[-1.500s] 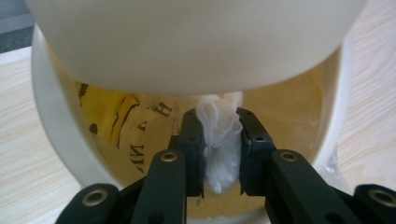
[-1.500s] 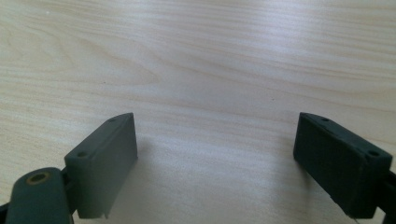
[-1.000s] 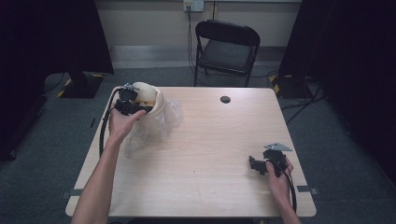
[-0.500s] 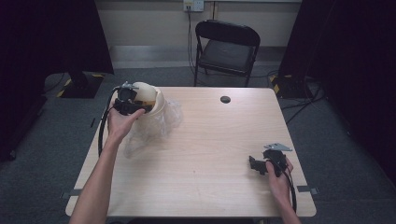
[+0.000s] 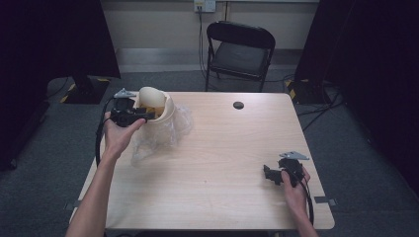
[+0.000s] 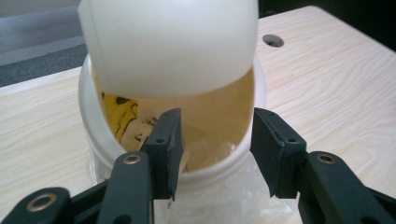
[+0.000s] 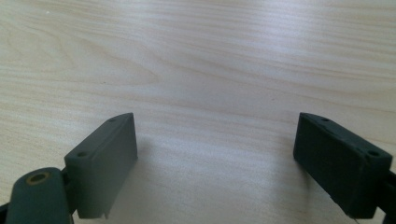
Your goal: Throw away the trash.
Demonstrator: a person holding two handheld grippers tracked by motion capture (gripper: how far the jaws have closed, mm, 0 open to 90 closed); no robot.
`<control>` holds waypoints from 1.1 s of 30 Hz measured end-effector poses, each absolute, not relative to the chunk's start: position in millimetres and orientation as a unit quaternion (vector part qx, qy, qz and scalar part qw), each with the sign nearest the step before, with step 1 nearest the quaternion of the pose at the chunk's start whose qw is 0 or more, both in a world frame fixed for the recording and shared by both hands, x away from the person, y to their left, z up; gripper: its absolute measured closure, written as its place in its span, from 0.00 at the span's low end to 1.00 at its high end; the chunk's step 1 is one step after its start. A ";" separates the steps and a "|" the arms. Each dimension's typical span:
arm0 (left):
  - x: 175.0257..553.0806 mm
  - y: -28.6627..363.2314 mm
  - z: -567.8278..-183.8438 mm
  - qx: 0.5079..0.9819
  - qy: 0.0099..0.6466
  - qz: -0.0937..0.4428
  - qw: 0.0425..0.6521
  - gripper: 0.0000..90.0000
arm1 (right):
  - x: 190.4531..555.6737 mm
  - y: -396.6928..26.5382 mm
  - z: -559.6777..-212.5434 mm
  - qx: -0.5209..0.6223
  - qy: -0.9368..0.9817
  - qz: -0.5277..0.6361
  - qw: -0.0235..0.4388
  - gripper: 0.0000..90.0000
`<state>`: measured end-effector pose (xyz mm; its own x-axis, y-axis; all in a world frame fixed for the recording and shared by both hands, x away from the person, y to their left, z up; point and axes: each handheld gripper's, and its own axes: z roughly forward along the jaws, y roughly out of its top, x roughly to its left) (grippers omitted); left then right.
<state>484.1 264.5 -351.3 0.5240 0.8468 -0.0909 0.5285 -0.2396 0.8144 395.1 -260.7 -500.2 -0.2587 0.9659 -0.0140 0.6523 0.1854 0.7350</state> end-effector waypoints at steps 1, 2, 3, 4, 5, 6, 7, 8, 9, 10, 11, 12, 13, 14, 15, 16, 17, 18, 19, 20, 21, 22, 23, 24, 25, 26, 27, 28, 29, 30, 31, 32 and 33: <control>481.8 264.3 -350.7 0.767 0.446 0.193 0.418 0.62 | 395.1 -260.7 -500.2 0.556 0.728 0.314 0.249 0.14; 478.7 264.0 -350.0 0.766 0.445 0.193 0.422 0.62 | 395.1 -260.7 -500.2 0.555 0.728 0.314 0.249 0.14; 475.4 263.9 -348.9 0.763 0.444 0.194 0.429 0.63 | 395.1 -260.7 -500.2 0.555 0.728 0.314 0.249 0.14; 471.8 263.2 -347.8 0.758 0.444 0.195 0.437 0.63 | 395.1 -260.7 -500.2 0.555 0.728 0.314 0.249 0.14; 467.9 262.3 -346.7 0.755 0.442 0.197 0.442 0.63 | 395.1 -260.7 -500.2 0.555 0.728 0.314 0.249 0.14; 463.9 261.7 -345.6 0.756 0.438 0.199 0.444 0.63 | 395.1 -260.7 -500.2 0.556 0.728 0.314 0.249 0.14; 460.0 261.1 -345.3 0.755 0.438 0.201 0.446 0.62 | 395.1 -260.7 -500.2 0.555 0.728 0.314 0.249 0.14; 456.6 260.8 -345.3 0.756 0.437 0.203 0.444 0.60 | 395.1 -260.7 -500.2 0.555 0.728 0.314 0.250 0.14; 453.4 260.6 -345.7 0.757 0.435 0.205 0.442 0.58 | 395.1 -260.7 -500.2 0.555 0.728 0.314 0.249 0.14; 450.2 260.7 -346.6 0.757 0.437 0.204 0.441 0.55 | 395.1 -260.7 -500.2 0.555 0.728 0.314 0.249 0.14; 447.6 261.2 -347.6 0.757 0.436 0.203 0.441 0.52 | 395.1 -260.7 -500.2 0.556 0.728 0.314 0.249 0.14; 445.8 261.2 -348.8 0.758 0.436 0.204 0.440 0.50 | 395.1 -260.7 -500.2 0.556 0.728 0.314 0.249 0.14; 443.0 261.4 -350.6 0.760 0.435 0.210 0.435 0.48 | 395.1 -260.6 -500.2 0.556 0.728 0.314 0.249 0.14; 440.6 261.3 -352.1 0.762 0.433 0.211 0.432 0.45 | 395.1 -260.7 -500.2 0.556 0.728 0.314 0.249 0.14; 438.4 261.3 -353.9 0.764 0.432 0.212 0.431 0.43 | 395.1 -260.7 -500.2 0.555 0.729 0.314 0.249 0.14; 436.3 261.3 -355.6 0.764 0.432 0.211 0.431 0.41 | 395.1 -260.7 -500.2 0.555 0.728 0.314 0.249 0.14; 434.5 261.6 -357.4 0.766 0.429 0.209 0.431 0.38 | 395.1 -260.7 -500.2 0.556 0.728 0.314 0.249 0.14; 432.3 261.6 -359.3 0.765 0.430 0.209 0.431 0.36 | 395.1 -260.7 -500.2 0.555 0.728 0.314 0.249 0.14; 429.6 261.7 -361.0 0.766 0.431 0.212 0.428 0.33 | 395.1 -260.7 -500.2 0.556 0.728 0.314 0.249 0.14; 426.9 262.0 -363.2 0.766 0.430 0.214 0.427 0.32 | 395.0 -260.7 -500.2 0.556 0.728 0.314 0.249 0.14; 424.6 262.2 -365.3 0.768 0.428 0.213 0.426 0.31 | 395.1 -260.7 -500.2 0.555 0.728 0.314 0.249 0.14; 421.9 262.4 -367.2 0.768 0.429 0.216 0.423 0.30 | 395.1 -260.7 -500.2 0.555 0.728 0.314 0.249 0.14; 419.7 263.1 -369.0 0.768 0.429 0.219 0.423 0.28 | 395.1 -260.6 -500.2 0.556 0.728 0.314 0.249 0.14; 417.5 264.2 -370.2 0.769 0.430 0.219 0.419 0.27 | 395.1 -260.7 -500.2 0.556 0.728 0.314 0.249 0.14; 415.3 264.9 -371.6 0.769 0.430 0.219 0.420 0.27 | 395.1 -260.7 -500.2 0.555 0.728 0.314 0.250 0.14; 413.0 265.1 -373.0 0.769 0.431 0.220 0.419 0.26 | 395.0 -260.7 -500.2 0.556 0.728 0.314 0.249 0.14; 411.5 265.3 -374.2 0.771 0.430 0.219 0.415 0.26 | 395.0 -260.7 -500.2 0.556 0.728 0.314 0.249 0.14; 410.1 266.0 -375.0 0.773 0.429 0.220 0.412 0.25 | 395.0 -260.7 -500.2 0.556 0.728 0.314 0.249 0.14; 408.0 266.9 -375.7 0.771 0.432 0.221 0.412 0.24 | 395.1 -260.7 -500.2 0.556 0.728 0.314 0.249 0.14; 406.3 267.5 -376.9 0.769 0.433 0.218 0.417 0.24 | 395.1 -260.7 -500.2 0.555 0.728 0.314 0.249 0.14; 404.1 268.0 -378.1 0.770 0.433 0.216 0.416 0.24 | 395.0 -260.7 -500.2 0.555 0.728 0.314 0.249 0.14; 402.5 268.5 -379.1 0.771 0.431 0.217 0.415 0.23 | 395.1 -260.6 -500.2 0.556 0.728 0.314 0.249 0.14; 399.4 268.8 -381.8 0.773 0.431 0.220 0.410 0.23 | 395.1 -260.7 -500.2 0.556 0.728 0.314 0.249 0.14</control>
<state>399.4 268.8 -381.8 0.5325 0.8463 -0.0138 0.4857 -0.2922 0.8238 395.1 -260.7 -500.2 -0.2585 0.9659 -0.0142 0.6527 0.1854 0.7346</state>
